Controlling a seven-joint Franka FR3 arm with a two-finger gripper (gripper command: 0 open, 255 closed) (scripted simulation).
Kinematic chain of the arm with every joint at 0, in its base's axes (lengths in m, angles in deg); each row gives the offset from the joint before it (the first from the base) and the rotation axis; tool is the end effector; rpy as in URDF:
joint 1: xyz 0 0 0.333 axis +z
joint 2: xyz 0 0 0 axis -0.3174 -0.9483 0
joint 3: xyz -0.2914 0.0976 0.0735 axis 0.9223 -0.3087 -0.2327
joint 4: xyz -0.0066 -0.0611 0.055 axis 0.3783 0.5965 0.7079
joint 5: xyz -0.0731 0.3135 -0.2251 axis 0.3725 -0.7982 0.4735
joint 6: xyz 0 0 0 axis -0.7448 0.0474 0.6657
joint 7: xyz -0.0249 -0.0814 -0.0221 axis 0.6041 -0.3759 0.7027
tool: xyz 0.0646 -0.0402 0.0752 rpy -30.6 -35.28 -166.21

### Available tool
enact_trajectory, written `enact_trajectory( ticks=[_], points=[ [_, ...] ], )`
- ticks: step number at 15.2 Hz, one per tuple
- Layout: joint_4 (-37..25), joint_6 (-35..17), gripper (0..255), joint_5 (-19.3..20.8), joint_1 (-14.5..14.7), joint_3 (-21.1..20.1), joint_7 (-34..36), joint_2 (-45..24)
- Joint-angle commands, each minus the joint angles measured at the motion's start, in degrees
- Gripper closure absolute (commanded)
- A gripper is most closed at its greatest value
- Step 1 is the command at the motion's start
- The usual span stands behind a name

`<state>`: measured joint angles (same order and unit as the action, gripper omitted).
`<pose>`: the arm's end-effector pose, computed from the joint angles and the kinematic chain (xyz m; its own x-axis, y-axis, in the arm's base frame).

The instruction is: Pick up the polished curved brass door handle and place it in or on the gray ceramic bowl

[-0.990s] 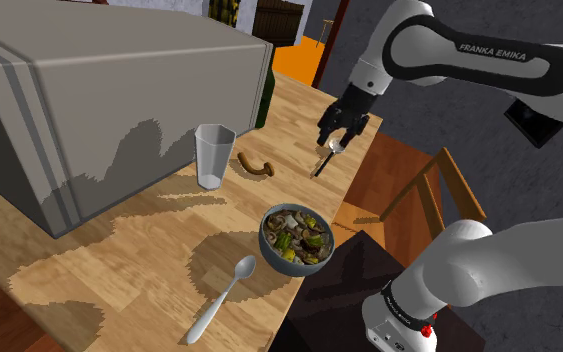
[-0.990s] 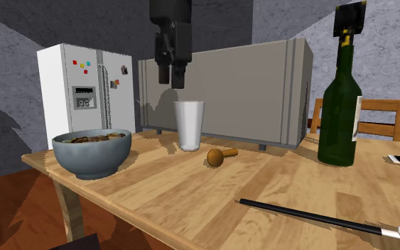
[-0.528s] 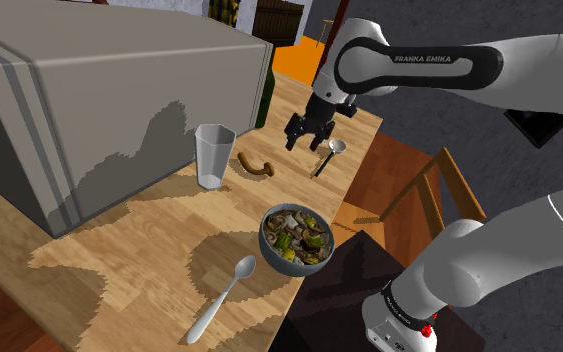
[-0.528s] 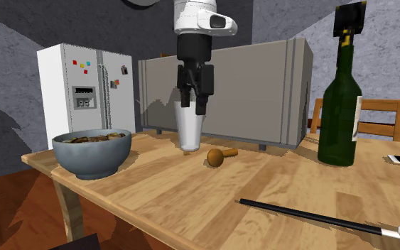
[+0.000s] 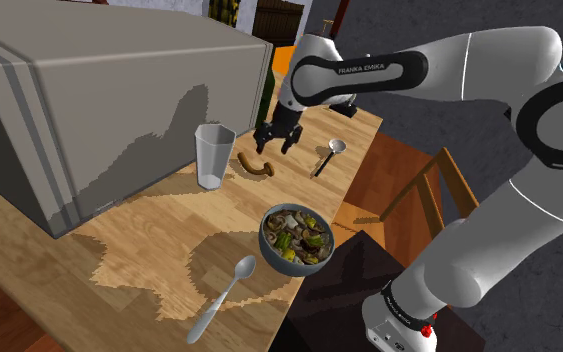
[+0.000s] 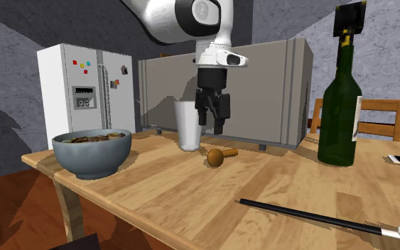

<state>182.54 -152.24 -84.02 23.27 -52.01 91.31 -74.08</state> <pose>0.5288 0.0996 0.4371 0.9858 -0.1675 0.0127 -0.1652 -0.9807 -0.1046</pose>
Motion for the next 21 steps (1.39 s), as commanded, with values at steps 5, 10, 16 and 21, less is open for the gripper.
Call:
enact_trajectory(
  ticks=[5,10,16,21],
  points=[
    [-8.53,-3.67,0,1.99,1.09,-0.81,2.60,-12.10],
    [-7.04,-7.09,0,2.07,1.31,-0.88,2.67,-14.02],
    [-6.43,-8.82,0,2.13,1.42,-0.91,2.71,-15.13],
    [-6.44,-8.81,255,2.13,1.42,-0.91,2.71,-15.13]
  ],
)
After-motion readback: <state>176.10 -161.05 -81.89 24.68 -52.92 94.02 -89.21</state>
